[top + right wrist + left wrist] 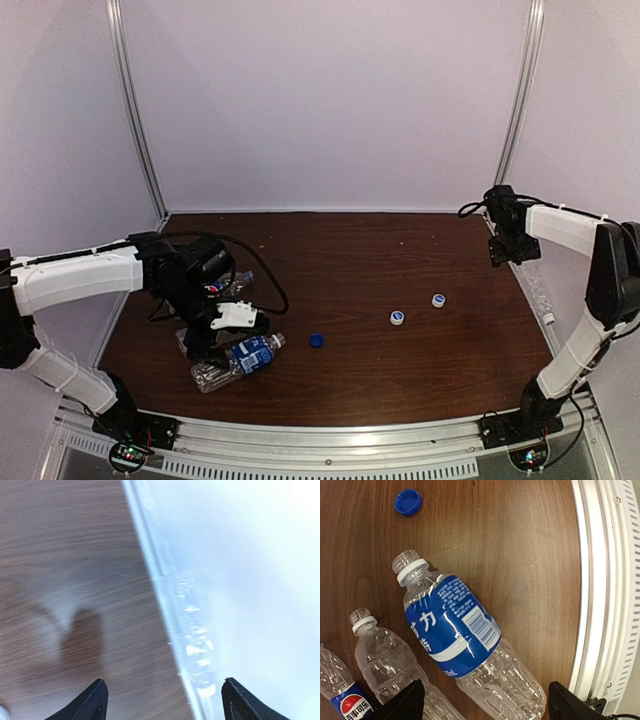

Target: Unscrew the bottle caps

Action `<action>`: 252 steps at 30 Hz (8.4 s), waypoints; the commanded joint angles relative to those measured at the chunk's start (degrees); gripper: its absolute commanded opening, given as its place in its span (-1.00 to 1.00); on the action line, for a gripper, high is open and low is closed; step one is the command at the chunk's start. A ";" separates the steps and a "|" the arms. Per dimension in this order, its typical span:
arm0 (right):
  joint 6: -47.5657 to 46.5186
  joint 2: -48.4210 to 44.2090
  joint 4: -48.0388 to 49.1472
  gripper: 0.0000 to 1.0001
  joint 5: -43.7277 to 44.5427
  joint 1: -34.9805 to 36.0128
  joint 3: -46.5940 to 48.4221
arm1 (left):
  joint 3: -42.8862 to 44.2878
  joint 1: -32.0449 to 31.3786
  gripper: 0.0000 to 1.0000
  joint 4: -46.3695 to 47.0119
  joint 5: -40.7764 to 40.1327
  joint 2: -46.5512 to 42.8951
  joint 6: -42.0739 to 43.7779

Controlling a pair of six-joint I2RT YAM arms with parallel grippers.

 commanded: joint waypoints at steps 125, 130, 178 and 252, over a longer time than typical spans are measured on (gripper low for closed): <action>12.05 19.73 -7.83 0.40 -34.58 44.36 11.53 | 12.81 -0.65 0.74 4.01 -2.99 -2.47 3.41; 11.72 19.49 -8.08 0.93 -34.58 44.71 12.67 | 12.56 -0.65 0.74 3.91 -2.95 -2.68 3.48; 32.66 -2.07 1.52 0.99 -27.84 63.84 -11.51 | 12.77 -0.65 0.73 3.90 -0.78 -2.26 3.23; 13.73 -1.67 1.98 -0.15 -55.36 58.86 16.53 | -6.92 -16.80 0.95 53.20 -26.76 -15.67 50.70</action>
